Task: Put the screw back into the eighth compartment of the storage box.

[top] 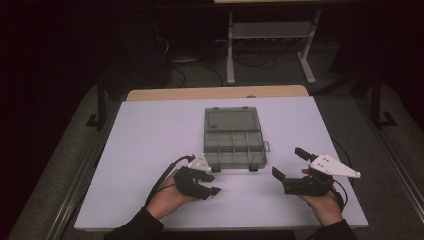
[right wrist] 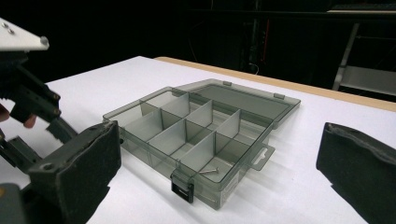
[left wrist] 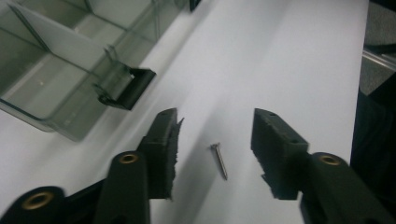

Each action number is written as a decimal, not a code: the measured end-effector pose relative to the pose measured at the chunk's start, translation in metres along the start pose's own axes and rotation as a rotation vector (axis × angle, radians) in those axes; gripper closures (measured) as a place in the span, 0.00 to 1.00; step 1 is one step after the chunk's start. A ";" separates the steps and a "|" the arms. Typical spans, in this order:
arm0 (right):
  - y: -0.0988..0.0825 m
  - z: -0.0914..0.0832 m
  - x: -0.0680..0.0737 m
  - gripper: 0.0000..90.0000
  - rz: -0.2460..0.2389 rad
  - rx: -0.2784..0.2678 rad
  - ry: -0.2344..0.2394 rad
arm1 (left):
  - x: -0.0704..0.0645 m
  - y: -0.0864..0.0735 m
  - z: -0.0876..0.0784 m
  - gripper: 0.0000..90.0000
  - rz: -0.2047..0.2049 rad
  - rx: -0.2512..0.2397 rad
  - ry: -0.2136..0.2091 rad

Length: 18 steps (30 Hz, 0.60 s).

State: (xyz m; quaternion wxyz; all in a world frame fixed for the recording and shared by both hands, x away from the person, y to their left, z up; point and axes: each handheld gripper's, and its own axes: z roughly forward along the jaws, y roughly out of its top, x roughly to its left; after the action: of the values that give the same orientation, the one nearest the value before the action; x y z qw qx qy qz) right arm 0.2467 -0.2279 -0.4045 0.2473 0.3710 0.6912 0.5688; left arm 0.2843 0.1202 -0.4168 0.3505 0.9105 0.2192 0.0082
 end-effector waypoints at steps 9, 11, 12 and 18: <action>0.000 0.000 0.000 0.00 -0.002 -0.004 0.000 | -0.002 -0.006 0.012 0.75 0.006 0.051 -0.002; 0.000 0.000 0.000 0.00 0.000 -0.004 -0.002 | -0.003 -0.006 0.015 0.76 0.021 0.060 0.001; 0.000 0.000 0.000 0.00 -0.002 -0.002 0.000 | -0.004 -0.007 0.017 0.77 0.019 0.061 0.002; 0.000 0.000 0.000 0.00 -0.004 -0.002 0.000 | -0.005 -0.007 0.020 0.84 0.036 0.063 0.021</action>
State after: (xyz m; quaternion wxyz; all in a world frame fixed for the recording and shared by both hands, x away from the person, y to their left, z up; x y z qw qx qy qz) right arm 0.2463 -0.2279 -0.4041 0.2490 0.3695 0.6914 0.5688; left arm 0.2800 0.1101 -0.4361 0.3190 0.9248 0.2066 0.0173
